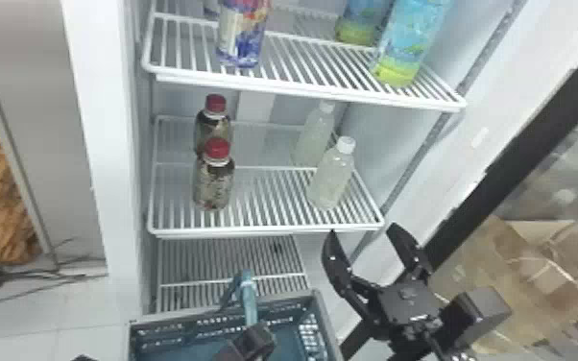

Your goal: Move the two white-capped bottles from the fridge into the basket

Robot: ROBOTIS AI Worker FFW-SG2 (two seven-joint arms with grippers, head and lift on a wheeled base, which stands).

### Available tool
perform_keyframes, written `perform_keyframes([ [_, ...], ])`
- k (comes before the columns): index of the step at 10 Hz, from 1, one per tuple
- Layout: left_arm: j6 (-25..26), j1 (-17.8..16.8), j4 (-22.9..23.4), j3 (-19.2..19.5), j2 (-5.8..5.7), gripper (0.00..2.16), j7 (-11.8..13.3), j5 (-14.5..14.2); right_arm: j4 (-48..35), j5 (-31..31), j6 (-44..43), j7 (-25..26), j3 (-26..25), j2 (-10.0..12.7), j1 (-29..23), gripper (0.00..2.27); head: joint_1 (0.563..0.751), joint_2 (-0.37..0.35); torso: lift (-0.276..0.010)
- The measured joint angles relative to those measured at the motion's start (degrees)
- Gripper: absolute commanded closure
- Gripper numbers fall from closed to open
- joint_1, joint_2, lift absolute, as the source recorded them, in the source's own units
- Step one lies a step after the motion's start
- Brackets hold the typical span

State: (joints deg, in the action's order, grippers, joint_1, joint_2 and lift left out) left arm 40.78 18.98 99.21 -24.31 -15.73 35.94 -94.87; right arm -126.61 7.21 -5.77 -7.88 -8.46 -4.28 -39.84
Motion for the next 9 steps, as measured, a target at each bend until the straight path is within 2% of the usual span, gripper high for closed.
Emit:
perform_keyframes([
  [4, 0.23, 0.00, 0.00, -0.03, -0.09, 1.12, 0.00, 0.13, 2.92, -0.24, -0.63, 0.03, 0.28, -0.19, 2.43, 0.11, 0.695, -0.350, -0.260],
  [9, 0.84, -0.36, 0.00, -0.34, 0.00, 1.12, 0.00, 0.02, 8.74, 0.05, -3.34, 0.62, 1.41, -0.72, 8.40, 0.11, 0.695, -0.350, -0.260],
])
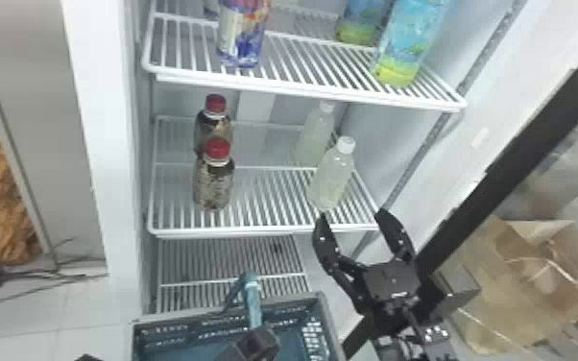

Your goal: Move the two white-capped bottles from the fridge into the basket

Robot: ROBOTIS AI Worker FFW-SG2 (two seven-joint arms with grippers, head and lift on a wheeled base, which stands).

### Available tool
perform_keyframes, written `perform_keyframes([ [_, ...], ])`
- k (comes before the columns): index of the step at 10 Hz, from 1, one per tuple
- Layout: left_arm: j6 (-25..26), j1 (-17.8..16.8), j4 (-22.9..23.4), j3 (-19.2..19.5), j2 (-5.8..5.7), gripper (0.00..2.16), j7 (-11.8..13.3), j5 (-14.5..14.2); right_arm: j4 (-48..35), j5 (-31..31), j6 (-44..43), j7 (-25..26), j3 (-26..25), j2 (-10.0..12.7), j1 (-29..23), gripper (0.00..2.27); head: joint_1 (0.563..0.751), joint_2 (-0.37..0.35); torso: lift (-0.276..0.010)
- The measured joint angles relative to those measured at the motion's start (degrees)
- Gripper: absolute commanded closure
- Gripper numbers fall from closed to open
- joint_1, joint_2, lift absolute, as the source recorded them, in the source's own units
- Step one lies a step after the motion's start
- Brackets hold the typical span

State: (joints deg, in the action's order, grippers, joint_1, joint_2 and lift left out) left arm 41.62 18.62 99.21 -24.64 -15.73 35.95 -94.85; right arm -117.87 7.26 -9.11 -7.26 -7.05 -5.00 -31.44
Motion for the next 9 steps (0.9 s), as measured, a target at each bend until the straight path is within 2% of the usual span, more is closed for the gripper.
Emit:
perform_keyframes([
  [9, -0.52, -1.00, -0.41, -1.12, -0.18, 1.12, -0.09, -0.65, 12.23, -0.26, -3.12, 0.88, -0.11, -1.25, 11.39, 0.11, 0.695, -0.350, -0.260],
])
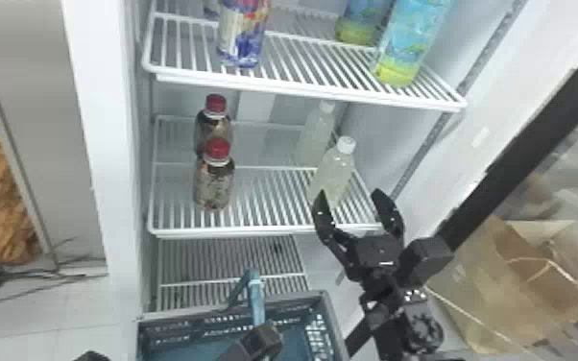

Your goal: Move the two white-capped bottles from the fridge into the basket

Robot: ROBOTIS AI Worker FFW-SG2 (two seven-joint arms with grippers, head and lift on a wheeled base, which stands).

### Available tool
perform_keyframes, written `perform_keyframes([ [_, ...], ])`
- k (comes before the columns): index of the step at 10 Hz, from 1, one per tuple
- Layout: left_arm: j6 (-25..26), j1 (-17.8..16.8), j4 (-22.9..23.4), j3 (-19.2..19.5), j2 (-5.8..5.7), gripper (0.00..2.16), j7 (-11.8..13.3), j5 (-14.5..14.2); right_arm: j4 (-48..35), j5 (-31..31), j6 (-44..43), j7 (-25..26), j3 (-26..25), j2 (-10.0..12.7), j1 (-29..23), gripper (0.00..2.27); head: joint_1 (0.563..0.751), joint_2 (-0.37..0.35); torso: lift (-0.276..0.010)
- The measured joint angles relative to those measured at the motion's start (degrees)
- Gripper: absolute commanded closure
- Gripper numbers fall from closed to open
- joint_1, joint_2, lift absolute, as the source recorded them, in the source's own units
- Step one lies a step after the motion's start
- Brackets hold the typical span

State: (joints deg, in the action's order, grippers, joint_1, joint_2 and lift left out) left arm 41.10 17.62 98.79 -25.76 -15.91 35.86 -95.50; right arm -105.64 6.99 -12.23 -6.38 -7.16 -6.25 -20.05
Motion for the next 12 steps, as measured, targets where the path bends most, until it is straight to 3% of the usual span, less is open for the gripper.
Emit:
perform_keyframes([
  [8, -0.25, 0.09, -0.01, -0.02, 0.04, 1.12, 0.00, -0.63, 8.21, 0.70, -1.92, 0.17, -0.45, -0.25, 7.50, 0.11, 0.695, -0.350, -0.260],
  [12, -0.34, 0.09, -0.01, 0.08, 0.09, 1.12, 0.02, -0.59, 13.68, 1.20, -2.25, -2.89, -1.54, -0.25, 12.19, 0.11, 0.695, -0.350, -0.260],
])
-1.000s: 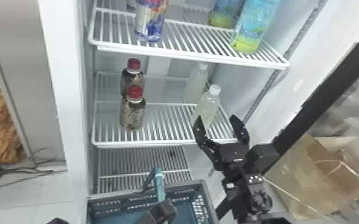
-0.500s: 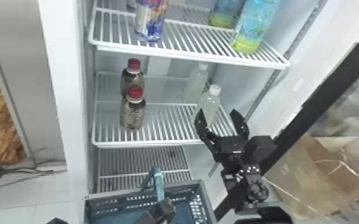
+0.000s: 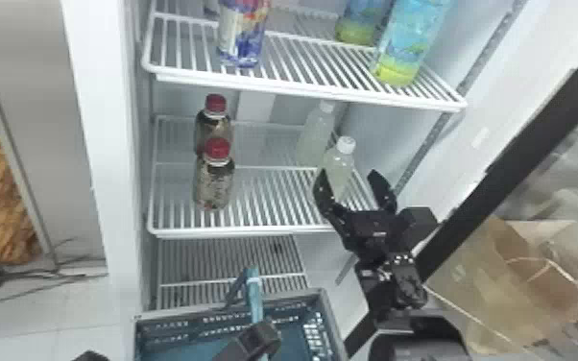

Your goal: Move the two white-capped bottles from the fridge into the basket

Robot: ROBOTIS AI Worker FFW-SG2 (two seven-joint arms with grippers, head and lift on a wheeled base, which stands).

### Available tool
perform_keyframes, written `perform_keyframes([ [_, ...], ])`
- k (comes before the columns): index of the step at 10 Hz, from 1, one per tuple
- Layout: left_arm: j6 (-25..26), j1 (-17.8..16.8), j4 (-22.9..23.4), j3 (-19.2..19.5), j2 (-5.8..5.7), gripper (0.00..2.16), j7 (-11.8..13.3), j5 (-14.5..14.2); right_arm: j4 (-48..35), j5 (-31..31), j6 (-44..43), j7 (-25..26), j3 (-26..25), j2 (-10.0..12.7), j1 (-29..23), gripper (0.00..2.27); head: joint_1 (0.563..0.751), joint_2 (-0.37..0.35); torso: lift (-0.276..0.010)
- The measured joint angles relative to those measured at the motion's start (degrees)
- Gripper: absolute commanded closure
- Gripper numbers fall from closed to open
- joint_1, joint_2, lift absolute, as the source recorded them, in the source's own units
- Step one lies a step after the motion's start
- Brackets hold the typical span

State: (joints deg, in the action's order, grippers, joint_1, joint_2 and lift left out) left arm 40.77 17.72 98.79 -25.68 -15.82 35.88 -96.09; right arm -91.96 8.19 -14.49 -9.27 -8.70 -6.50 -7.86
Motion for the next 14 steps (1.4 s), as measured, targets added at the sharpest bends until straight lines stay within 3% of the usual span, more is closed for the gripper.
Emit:
perform_keyframes([
  [2, -0.12, -0.09, 0.00, -0.25, -0.06, 1.12, 0.00, 0.00, 3.31, 0.02, 0.00, -2.00, 0.02, -0.23, 3.17, 0.15, 0.695, -0.350, -0.260],
  [3, -0.13, -0.13, 0.00, -0.28, -0.09, 1.12, 0.00, 0.00, 4.22, 0.26, 0.00, -2.40, 0.38, -0.38, 4.08, 0.42, 0.695, -0.350, -0.260],
  [4, -0.13, -0.14, 0.00, -0.27, -0.09, 1.12, -0.01, 0.00, 4.80, 1.00, 0.00, -2.84, 0.75, -0.43, 4.45, 0.92, 0.695, -0.350, -0.260],
  [5, -0.17, -0.14, 0.00, -0.26, -0.09, 1.12, -0.01, 0.00, 5.44, 2.46, 0.00, -3.19, 1.09, -0.44, 4.46, 1.01, 0.695, -0.350, -0.260],
  [10, -1.08, -0.34, 0.00, -0.57, -0.18, 1.12, 0.07, -0.26, 4.58, 4.84, 0.00, -3.38, 1.62, -0.47, 3.45, 1.01, 0.695, -0.350, -0.260],
  [14, -1.11, -0.28, 0.00, -0.49, -0.09, 1.12, 0.07, -0.33, -2.53, 6.11, 0.06, -3.38, 1.55, -0.44, -0.10, 1.01, 0.695, -0.350, -0.260],
])
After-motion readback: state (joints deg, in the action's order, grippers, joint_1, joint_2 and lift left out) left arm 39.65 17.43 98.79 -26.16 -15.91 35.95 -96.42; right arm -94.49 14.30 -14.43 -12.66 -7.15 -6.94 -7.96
